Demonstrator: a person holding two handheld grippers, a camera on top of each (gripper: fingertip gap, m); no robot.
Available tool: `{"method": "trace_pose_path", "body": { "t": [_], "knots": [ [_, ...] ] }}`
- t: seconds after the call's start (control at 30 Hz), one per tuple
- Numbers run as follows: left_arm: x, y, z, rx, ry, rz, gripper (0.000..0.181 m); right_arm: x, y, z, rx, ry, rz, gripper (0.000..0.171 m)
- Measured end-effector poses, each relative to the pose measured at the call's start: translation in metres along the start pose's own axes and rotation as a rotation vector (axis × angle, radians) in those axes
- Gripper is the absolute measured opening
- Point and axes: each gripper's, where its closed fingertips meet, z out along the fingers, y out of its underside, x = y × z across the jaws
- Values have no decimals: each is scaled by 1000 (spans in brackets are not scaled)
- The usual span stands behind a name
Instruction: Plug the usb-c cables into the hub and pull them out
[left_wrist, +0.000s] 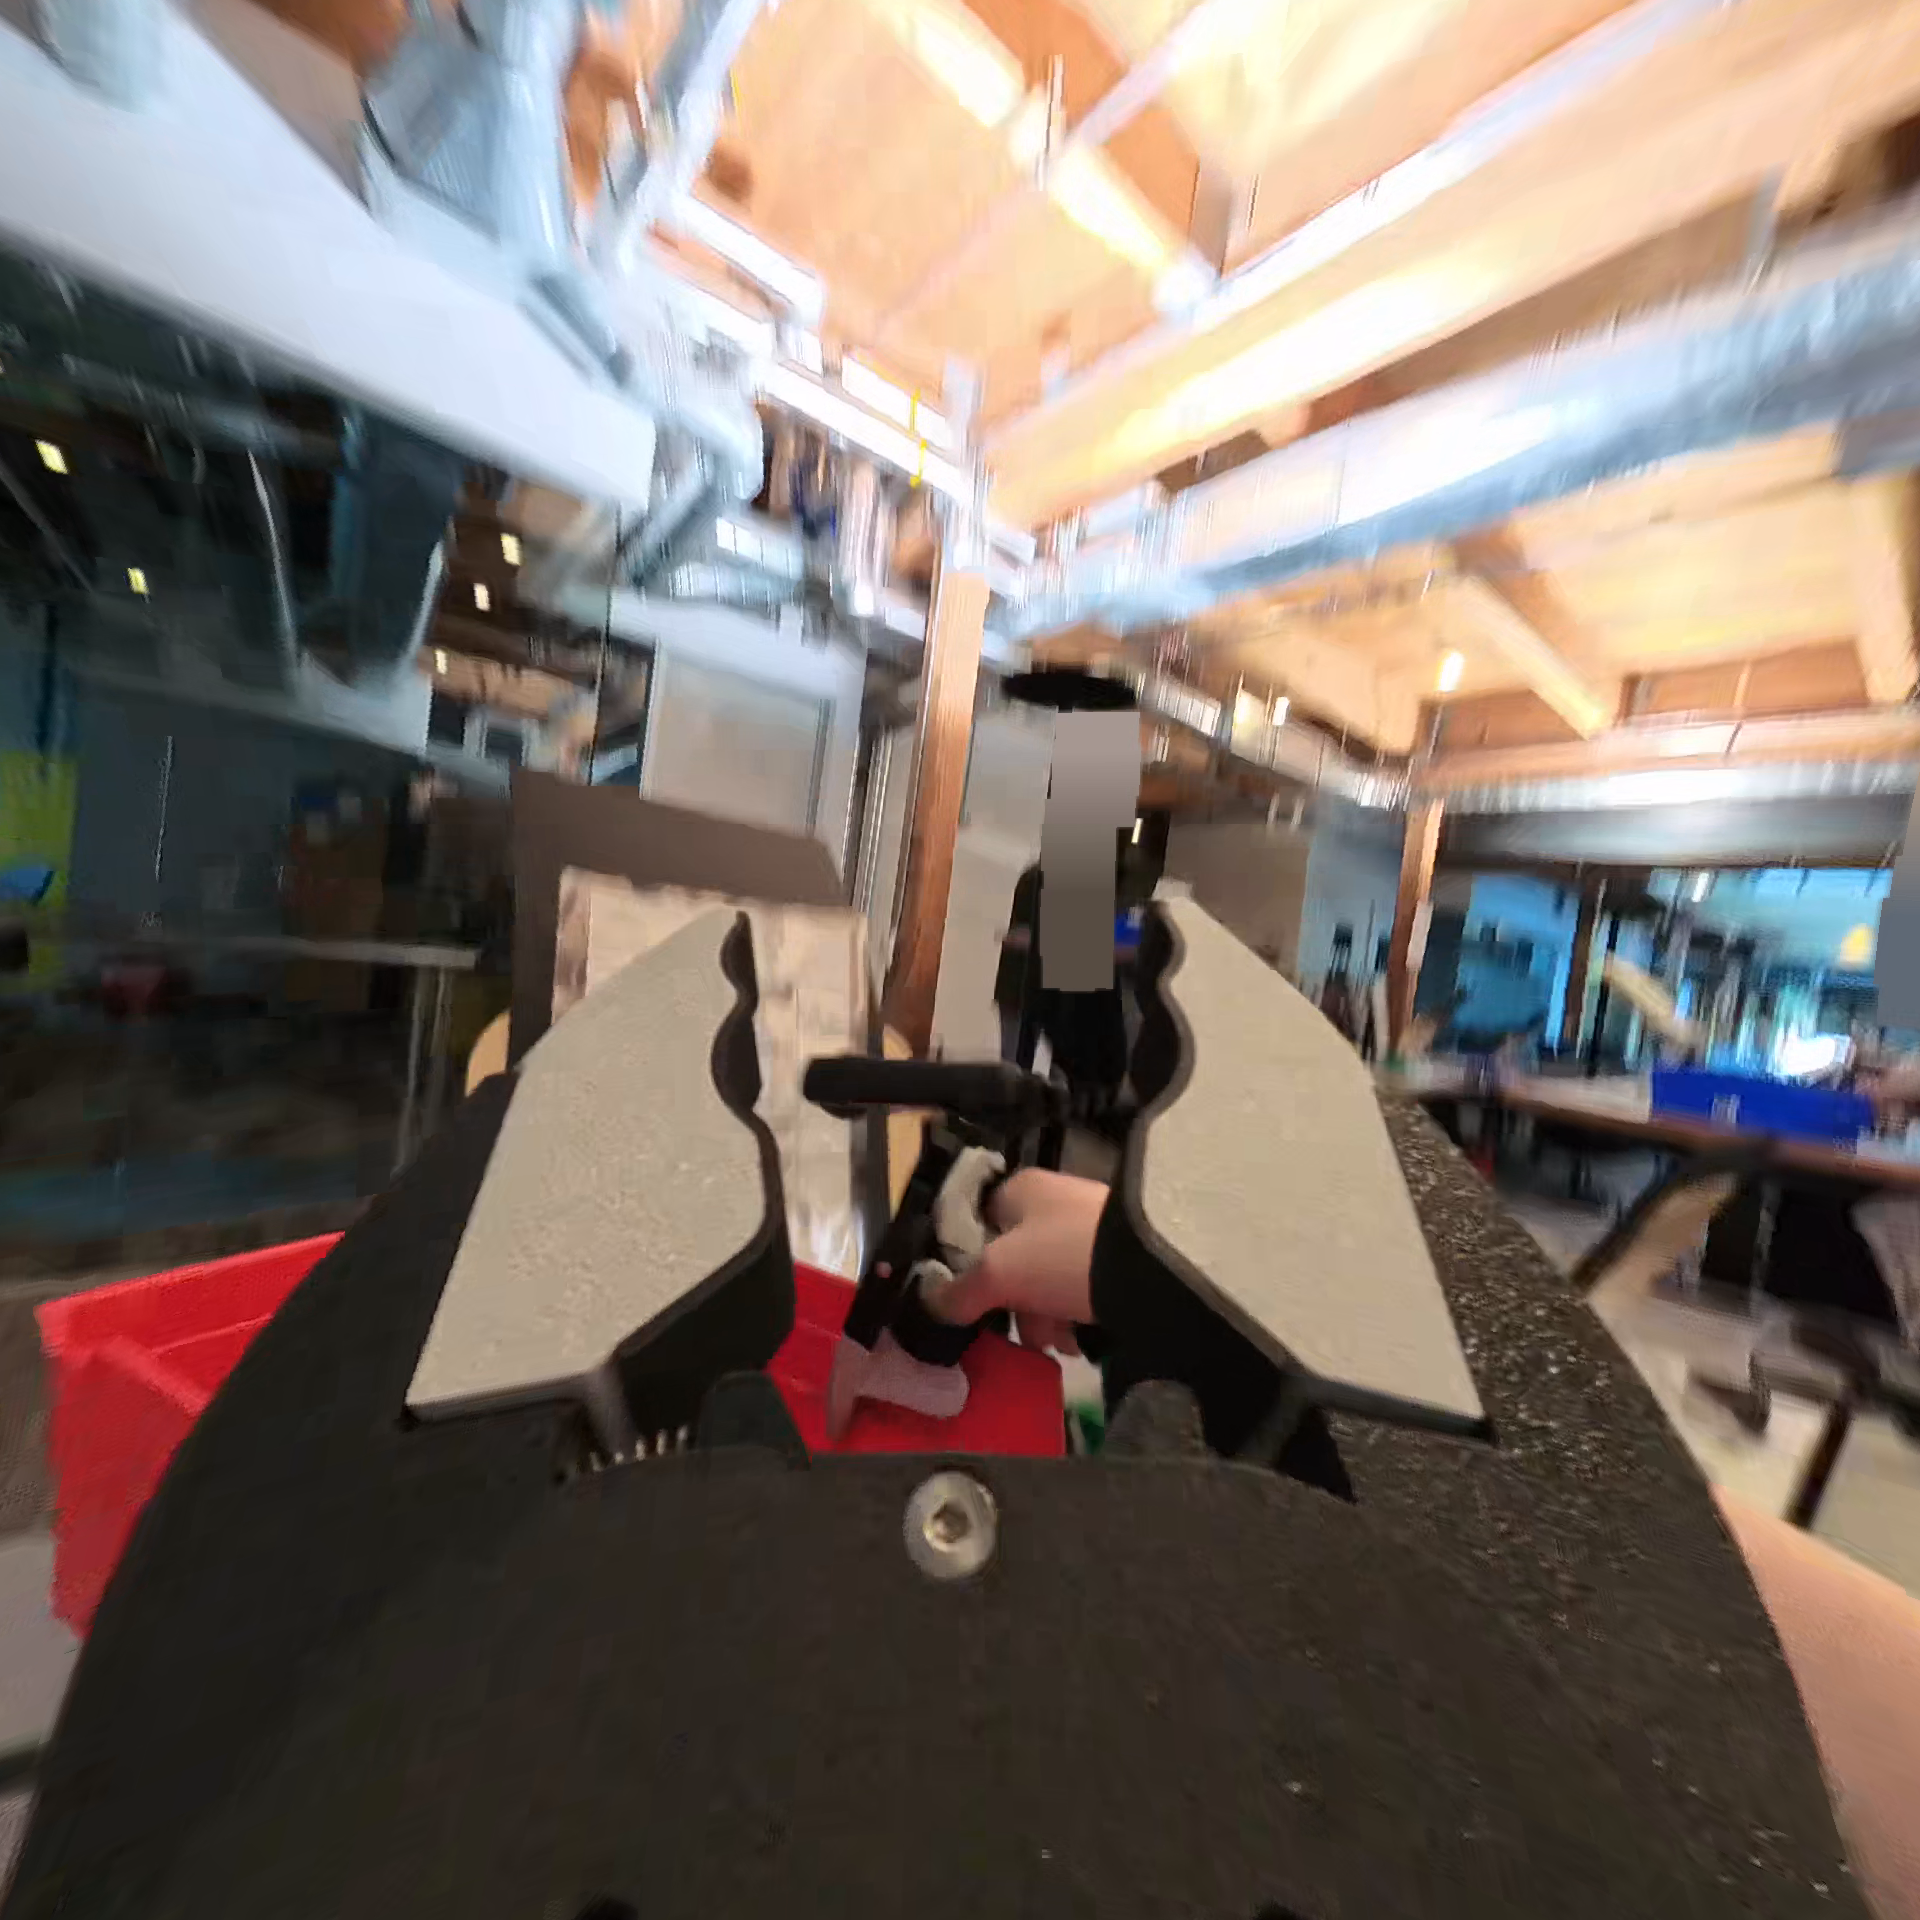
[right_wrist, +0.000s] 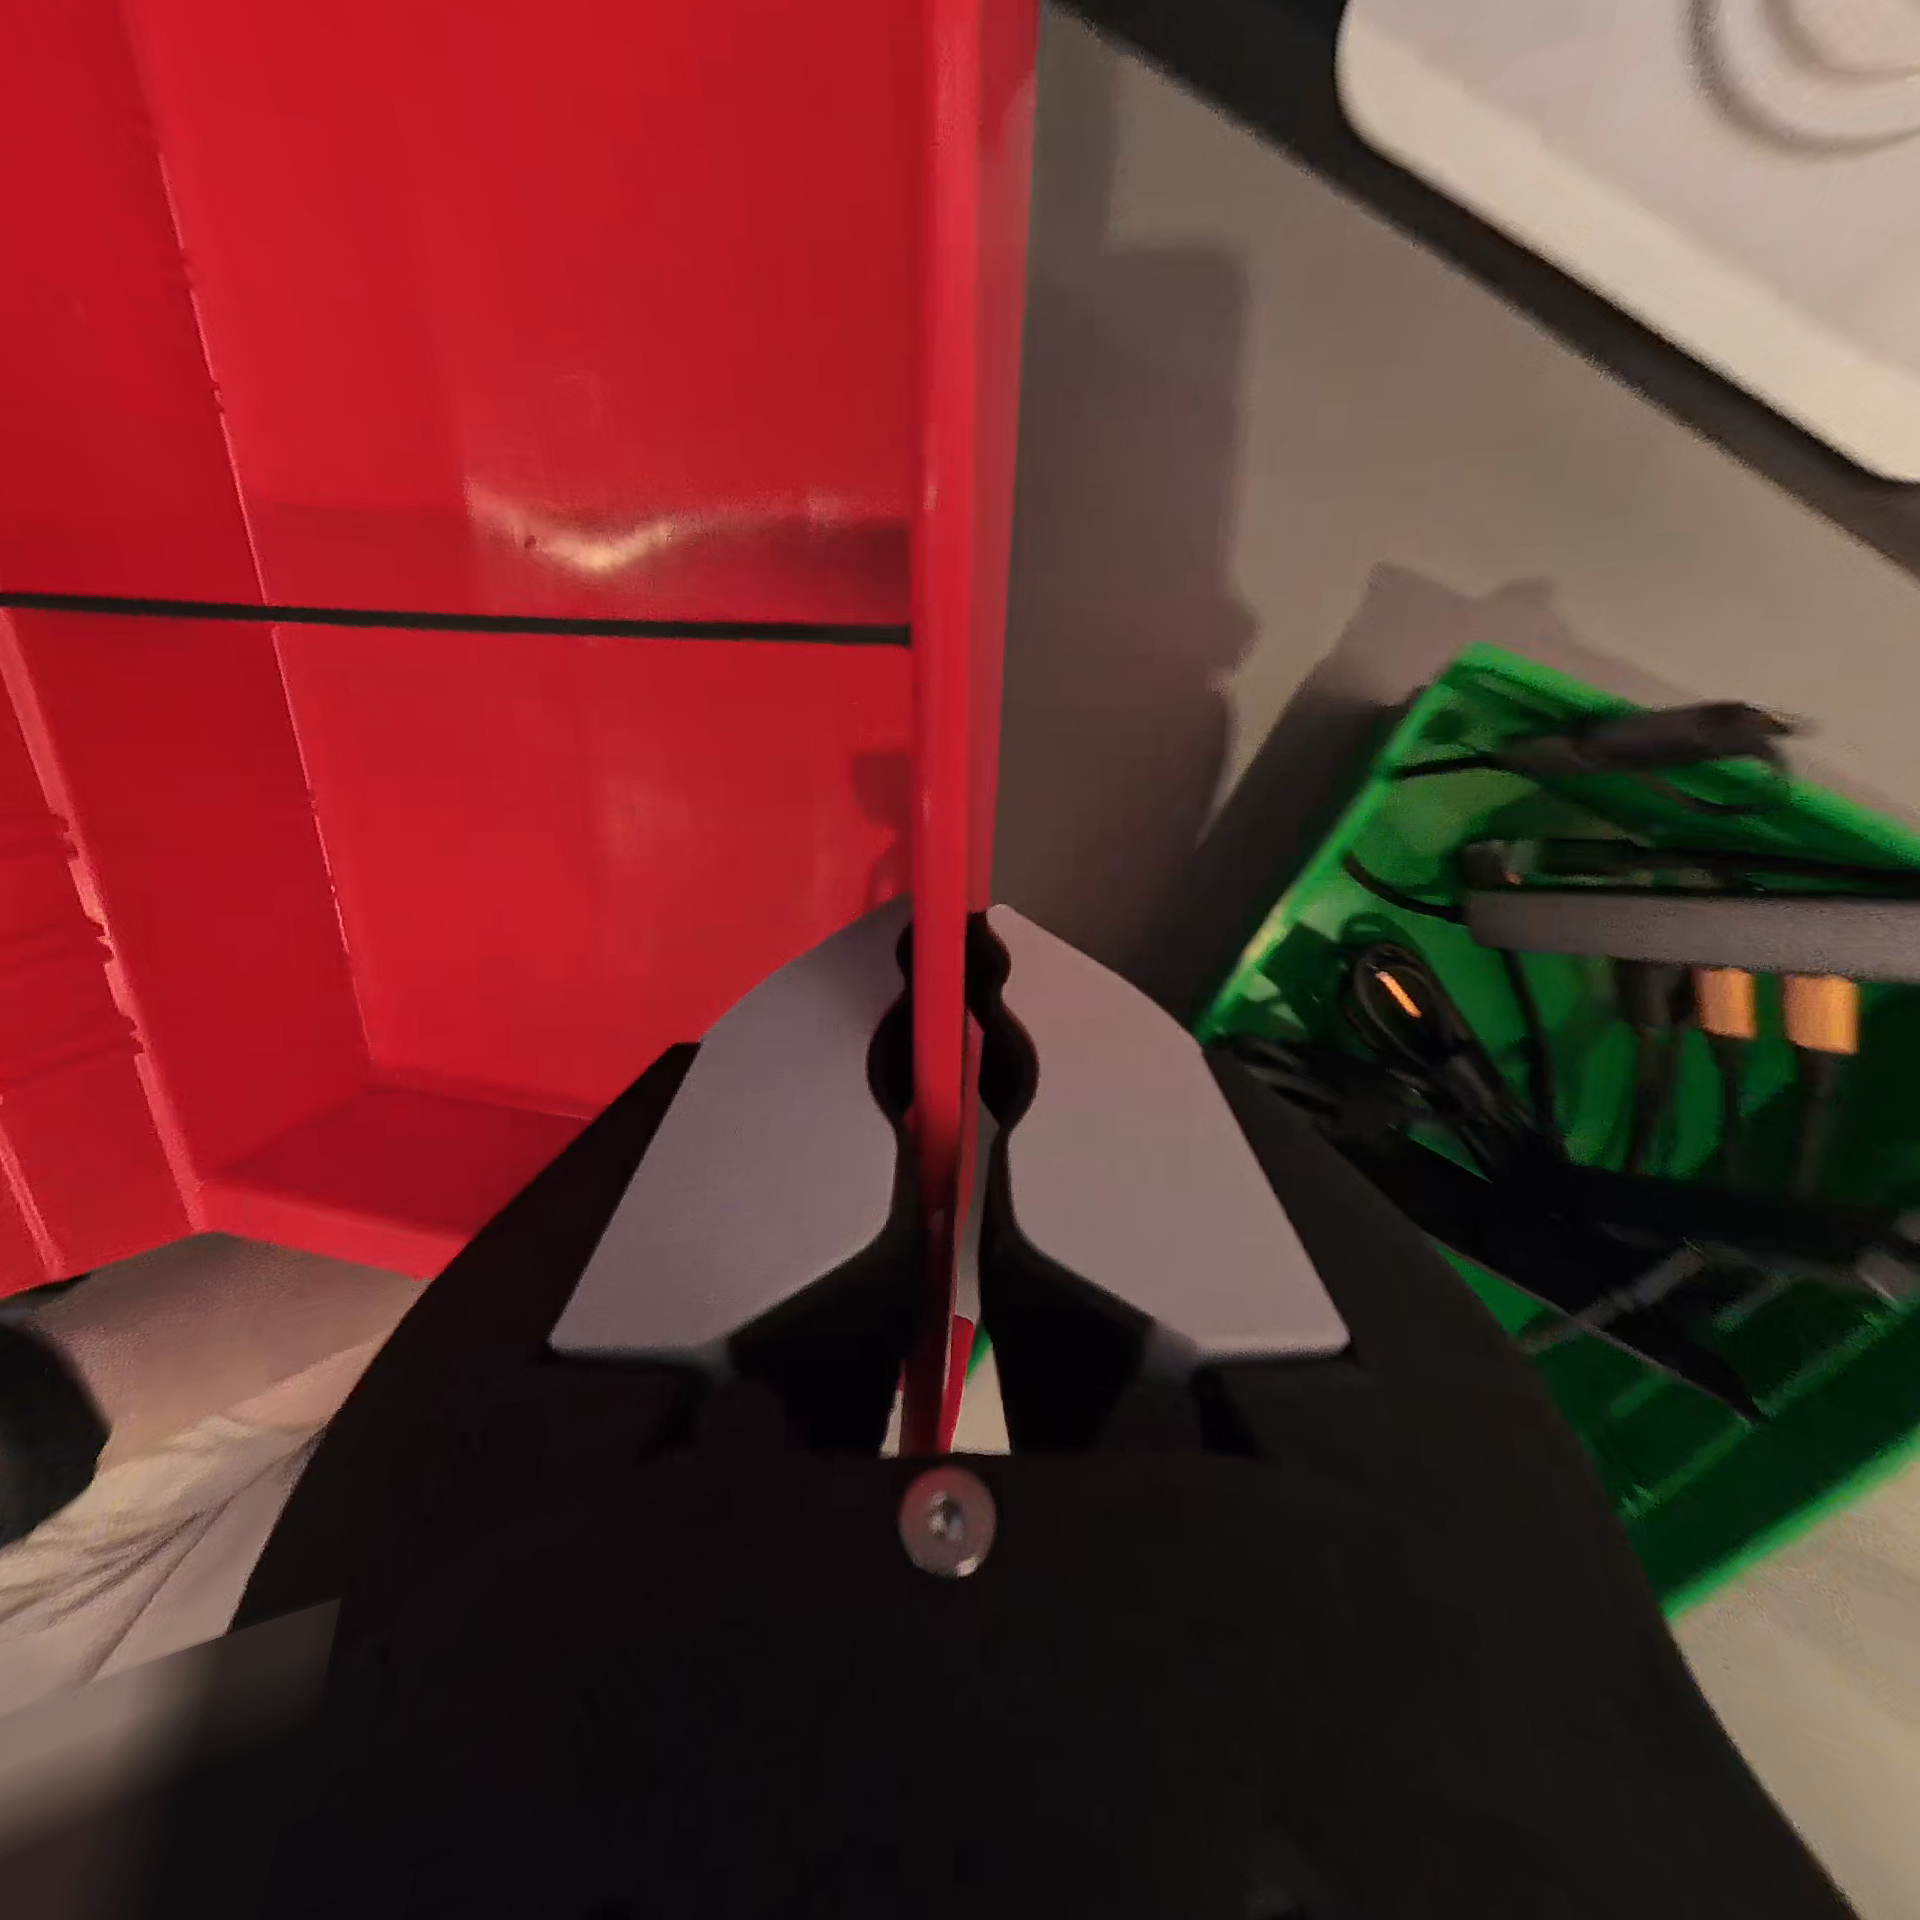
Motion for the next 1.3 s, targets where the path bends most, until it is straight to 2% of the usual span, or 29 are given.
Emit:
{"method": "trace_pose_path", "body": {
  "t": [0.1,0.17,0.23,0.33,0.47,0.67,0.77,0.83,0.93,1.0,1.13,1.2,1.23,1.3],
  "knots": [
    [0,-35,-23,204,-3,-6,64,24,11,-60,73,-36,31,7],
    [-3,-39,-27,208,-32,25,63,51,29,-99,118,-55,68,7],
    [-5,-25,-19,101,-38,25,64,88,57,-132,152,-67,130,7],
    [9,9,0,-81,90,-47,55,156,112,-168,181,-28,259,7],
    [6,99,23,-508,119,-70,60,250,202,-191,173,127,448,7],
    [-5,241,38,-993,121,-189,64,355,325,-174,87,293,654,7],
    [17,292,37,-1157,192,-301,55,384,367,-148,44,286,715,7],
    [24,322,33,-1237,163,-227,56,396,386,-127,10,266,728,8],
    [24,360,25,-1346,97,-52,67,407,398,-100,-7,237,707,8],
    [27,382,19,-1398,78,-39,72,410,394,-90,36,204,695,8],
    [17,418,-5,-1569,32,45,79,413,394,-75,-6,228,610,8],
    [13,420,-9,-1603,31,13,71,414,391,-70,-8,229,592,7],
    [10,420,-11,-1616,32,10,77,413,389,-69,0,223,582,7],
    [11,420,-14,-1637,61,-59,66,414,385,-69,12,234,565,7]
  ]
}}
